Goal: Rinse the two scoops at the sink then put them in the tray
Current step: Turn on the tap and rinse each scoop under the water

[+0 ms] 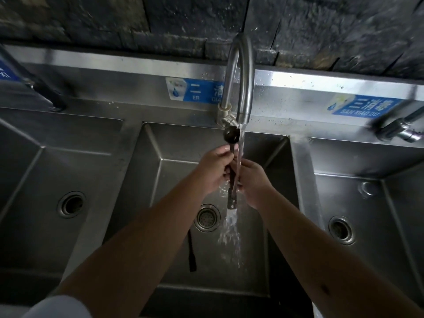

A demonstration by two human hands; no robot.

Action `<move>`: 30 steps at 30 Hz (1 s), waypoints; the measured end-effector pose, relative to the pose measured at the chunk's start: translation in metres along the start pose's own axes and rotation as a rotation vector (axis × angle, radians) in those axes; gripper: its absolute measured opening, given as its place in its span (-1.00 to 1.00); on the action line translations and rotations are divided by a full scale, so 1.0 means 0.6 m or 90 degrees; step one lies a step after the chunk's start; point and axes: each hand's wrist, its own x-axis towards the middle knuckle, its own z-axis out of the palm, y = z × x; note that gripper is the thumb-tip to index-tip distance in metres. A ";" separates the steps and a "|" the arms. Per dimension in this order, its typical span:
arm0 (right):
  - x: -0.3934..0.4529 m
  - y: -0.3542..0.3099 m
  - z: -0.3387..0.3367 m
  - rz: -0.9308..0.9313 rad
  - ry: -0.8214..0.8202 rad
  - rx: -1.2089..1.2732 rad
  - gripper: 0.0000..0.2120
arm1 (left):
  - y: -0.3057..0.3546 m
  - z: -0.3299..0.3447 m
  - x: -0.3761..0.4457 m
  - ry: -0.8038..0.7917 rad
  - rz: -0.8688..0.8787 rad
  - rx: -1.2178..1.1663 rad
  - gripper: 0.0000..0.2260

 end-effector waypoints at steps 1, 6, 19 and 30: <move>-0.005 0.012 0.000 0.019 0.010 -0.004 -0.81 | -0.011 -0.002 -0.005 0.004 -0.009 0.000 -0.80; -0.054 0.095 -0.003 0.147 0.055 0.032 -0.85 | -0.105 -0.022 -0.039 0.061 -0.104 0.012 -0.79; -0.152 0.224 -0.020 0.283 0.118 -0.097 -0.91 | -0.266 -0.061 -0.127 0.085 -0.266 0.001 -0.78; -0.161 0.245 -0.008 0.318 0.121 -0.032 -0.77 | -0.277 -0.063 -0.144 0.120 -0.259 0.019 -0.90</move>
